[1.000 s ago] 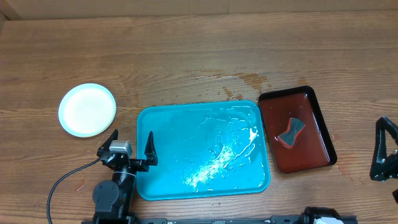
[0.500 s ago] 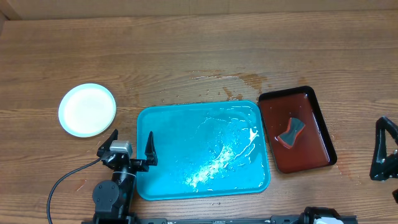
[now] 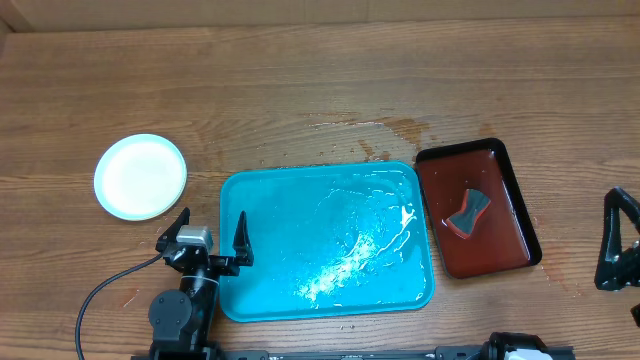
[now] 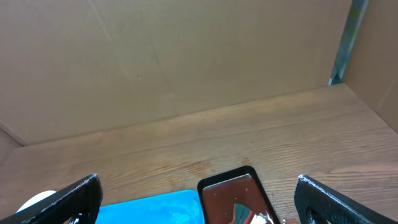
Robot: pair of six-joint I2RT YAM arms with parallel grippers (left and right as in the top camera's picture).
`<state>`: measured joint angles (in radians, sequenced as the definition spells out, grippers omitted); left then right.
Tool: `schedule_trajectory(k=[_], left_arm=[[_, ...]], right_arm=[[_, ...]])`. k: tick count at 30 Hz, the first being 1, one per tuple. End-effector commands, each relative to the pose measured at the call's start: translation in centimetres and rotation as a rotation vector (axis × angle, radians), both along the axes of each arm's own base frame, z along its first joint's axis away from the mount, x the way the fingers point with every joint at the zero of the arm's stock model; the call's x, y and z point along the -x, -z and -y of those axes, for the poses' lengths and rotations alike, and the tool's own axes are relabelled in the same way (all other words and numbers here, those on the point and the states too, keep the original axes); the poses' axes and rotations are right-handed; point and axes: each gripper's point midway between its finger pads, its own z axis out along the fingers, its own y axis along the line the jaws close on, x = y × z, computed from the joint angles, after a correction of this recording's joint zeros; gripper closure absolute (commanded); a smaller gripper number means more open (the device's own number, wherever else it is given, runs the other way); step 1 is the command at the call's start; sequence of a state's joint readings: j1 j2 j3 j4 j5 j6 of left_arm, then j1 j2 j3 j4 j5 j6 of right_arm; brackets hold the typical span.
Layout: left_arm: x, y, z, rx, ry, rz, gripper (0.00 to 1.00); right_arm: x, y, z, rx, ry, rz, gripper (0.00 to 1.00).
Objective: Clean dirty plates on tray and stack at the side
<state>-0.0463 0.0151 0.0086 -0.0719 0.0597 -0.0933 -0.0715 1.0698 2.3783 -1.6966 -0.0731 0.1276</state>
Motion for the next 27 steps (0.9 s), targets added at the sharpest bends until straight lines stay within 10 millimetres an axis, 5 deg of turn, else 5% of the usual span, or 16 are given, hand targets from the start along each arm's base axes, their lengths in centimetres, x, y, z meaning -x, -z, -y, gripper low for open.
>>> schedule_trajectory(k=[1,27], left_arm=[[0.07,-0.03,0.34,-0.025,0.019,0.009,0.0],[0.07,-0.03,0.34,-0.025,0.019,0.009,0.0]], right_arm=[[-0.26,0.06,0.11,-0.001,0.005,-0.005,0.0],[-0.37,-0.12,0.44,0.007,0.023,0.002,0.0]])
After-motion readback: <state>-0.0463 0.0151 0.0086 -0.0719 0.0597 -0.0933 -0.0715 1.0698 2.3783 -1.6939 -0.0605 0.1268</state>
